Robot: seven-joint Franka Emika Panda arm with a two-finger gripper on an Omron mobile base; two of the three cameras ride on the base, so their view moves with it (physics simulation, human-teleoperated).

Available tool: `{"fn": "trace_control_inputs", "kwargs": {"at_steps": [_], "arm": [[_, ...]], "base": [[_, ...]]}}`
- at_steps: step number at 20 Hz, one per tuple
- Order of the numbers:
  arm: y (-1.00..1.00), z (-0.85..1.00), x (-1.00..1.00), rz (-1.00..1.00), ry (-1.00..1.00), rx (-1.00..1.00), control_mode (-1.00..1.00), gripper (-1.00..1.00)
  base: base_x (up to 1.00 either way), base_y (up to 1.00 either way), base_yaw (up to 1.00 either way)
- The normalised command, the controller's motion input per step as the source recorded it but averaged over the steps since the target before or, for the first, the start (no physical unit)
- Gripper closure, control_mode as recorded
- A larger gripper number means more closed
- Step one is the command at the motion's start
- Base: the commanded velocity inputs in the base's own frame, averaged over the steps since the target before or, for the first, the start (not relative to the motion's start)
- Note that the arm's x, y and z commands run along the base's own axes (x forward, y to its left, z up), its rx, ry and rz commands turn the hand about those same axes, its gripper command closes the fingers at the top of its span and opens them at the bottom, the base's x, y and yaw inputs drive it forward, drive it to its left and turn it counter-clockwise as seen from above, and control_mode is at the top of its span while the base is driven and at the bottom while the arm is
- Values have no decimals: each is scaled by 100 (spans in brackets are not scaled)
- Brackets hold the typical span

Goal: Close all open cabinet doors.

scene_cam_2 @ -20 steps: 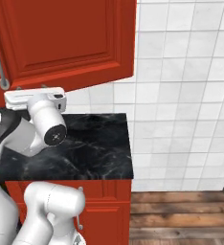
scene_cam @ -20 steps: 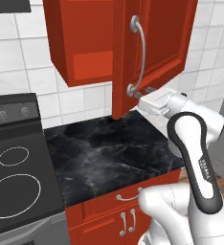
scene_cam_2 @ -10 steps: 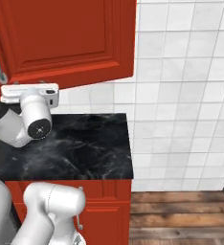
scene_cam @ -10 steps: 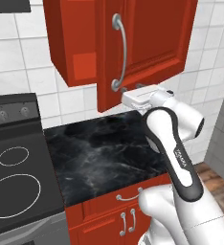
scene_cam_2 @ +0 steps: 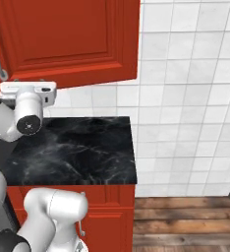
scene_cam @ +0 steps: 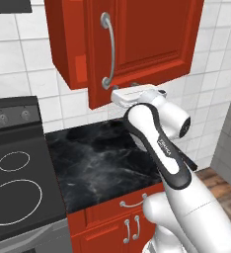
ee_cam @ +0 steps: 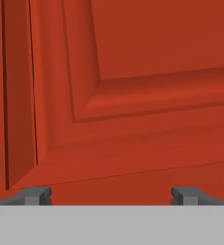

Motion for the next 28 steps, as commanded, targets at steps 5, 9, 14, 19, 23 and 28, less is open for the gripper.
{"fn": "trace_control_inputs", "kwargs": {"at_steps": [5,9,14,19,23,28], "arm": [[6,0,46,-6,0,0,-100,-100],[0,0,36,0,1,0,-100,-100],[0,0,33,-1,1,0,-100,-100],[0,0,35,-1,1,0,-100,-100],[1,0,36,-2,1,0,-100,-100],[1,0,35,-3,2,0,-100,-100]], "base": [[0,0,0],[0,0,0],[0,0,0],[0,0,0],[0,0,0],[0,0,0]]}}
